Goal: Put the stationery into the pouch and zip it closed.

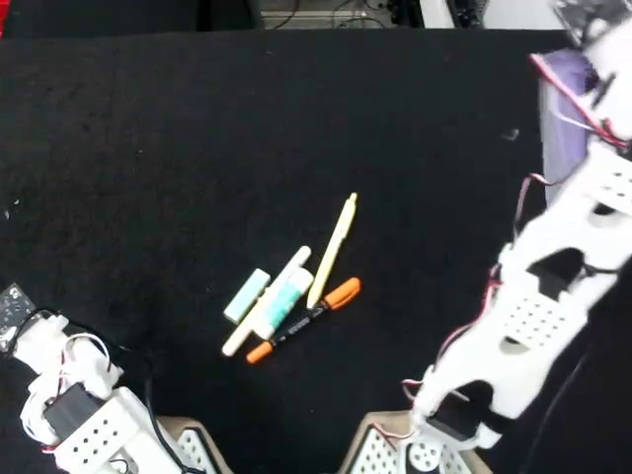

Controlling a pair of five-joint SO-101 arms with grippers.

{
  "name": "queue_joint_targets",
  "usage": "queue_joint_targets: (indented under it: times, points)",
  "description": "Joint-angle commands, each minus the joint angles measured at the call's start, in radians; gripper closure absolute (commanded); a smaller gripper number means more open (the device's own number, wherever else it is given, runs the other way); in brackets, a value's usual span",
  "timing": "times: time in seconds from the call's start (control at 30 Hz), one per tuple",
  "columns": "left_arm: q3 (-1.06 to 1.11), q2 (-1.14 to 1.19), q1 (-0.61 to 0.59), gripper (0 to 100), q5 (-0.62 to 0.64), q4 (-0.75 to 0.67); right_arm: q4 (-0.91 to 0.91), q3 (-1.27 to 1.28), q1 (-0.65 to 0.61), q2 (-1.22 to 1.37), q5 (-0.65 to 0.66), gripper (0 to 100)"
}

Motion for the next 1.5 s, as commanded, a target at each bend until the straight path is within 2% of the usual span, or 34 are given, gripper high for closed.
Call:
queue_joint_targets:
  times: [0.0,0.23,0.4,0.6,0.8,0.93,1.1,1.33,1.47]
  points:
    - [0.022,-0.005,-0.008,97,-0.002,0.005,0.032,-0.025,-0.091,-0.071,-0.157,98.8]
    - [0.022,-0.005,-0.008,97,-0.002,0.005,0.035,0.07,-0.293,-0.082,-0.437,98.8]
    - [0.022,-0.005,-0.008,97,-0.002,0.005,0.035,0.248,-0.416,-0.139,-0.566,98.8]
    - [0.022,-0.005,-0.008,97,-0.002,0.005,0.034,0.561,-0.585,-0.32,-0.624,98.8]
    - [0.022,-0.005,-0.008,97,-0.002,0.005,0.029,0.915,-0.795,-0.555,-0.617,98.8]
    - [0.022,-0.005,-0.008,97,-0.002,0.005,0.018,1.101,-0.891,-0.661,-0.615,98.8]
    - [0.022,-0.005,-0.008,97,-0.002,0.005,0.0,1.214,-0.893,-0.753,-0.615,98.8]
    - [0.022,-0.005,-0.008,97,-0.002,0.005,0.021,1.216,-0.749,-0.941,-0.608,98.8]
    - [0.022,-0.005,-0.008,97,-0.002,0.005,0.015,1.21,-0.635,-1.033,-0.505,98.8]
